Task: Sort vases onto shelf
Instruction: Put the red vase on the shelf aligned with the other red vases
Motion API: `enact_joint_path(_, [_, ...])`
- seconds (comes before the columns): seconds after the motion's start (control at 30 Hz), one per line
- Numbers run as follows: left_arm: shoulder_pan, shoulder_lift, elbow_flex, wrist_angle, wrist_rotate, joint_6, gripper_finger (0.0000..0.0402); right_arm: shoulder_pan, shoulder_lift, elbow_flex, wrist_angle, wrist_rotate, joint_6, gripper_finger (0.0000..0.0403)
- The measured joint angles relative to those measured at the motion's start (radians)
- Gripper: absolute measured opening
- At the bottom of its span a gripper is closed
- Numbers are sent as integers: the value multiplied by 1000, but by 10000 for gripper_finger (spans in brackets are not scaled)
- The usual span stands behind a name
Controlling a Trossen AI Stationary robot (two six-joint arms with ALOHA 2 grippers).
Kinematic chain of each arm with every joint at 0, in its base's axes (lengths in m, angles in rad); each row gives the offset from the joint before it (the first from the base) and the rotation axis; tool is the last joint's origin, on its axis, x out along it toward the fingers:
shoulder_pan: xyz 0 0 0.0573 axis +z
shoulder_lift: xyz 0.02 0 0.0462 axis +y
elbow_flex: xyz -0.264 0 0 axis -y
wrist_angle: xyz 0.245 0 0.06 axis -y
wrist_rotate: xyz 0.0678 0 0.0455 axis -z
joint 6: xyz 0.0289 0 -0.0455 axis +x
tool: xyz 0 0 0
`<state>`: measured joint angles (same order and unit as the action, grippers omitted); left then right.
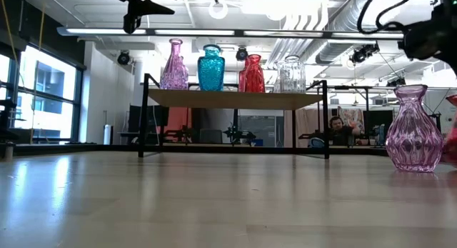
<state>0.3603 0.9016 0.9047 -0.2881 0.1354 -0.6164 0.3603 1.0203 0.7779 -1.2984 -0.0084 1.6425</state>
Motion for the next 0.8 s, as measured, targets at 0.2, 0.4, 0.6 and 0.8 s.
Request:
enact_joint_path(0.2, [0, 0, 0, 0, 0, 0, 131, 0, 0, 91, -91, 31, 0, 0])
enact_joint_path(0.4, [0, 0, 0, 0, 0, 0, 131, 0, 0, 111, -118, 49, 13, 0])
enact_joint_path(0.6, [0, 0, 0, -1, 5, 26, 131, 0, 0, 111, -111, 61, 25, 0])
enact_joint_path(0.8, [0, 0, 0, -5, 11, 26, 131, 0, 0, 111, -106, 61, 26, 0])
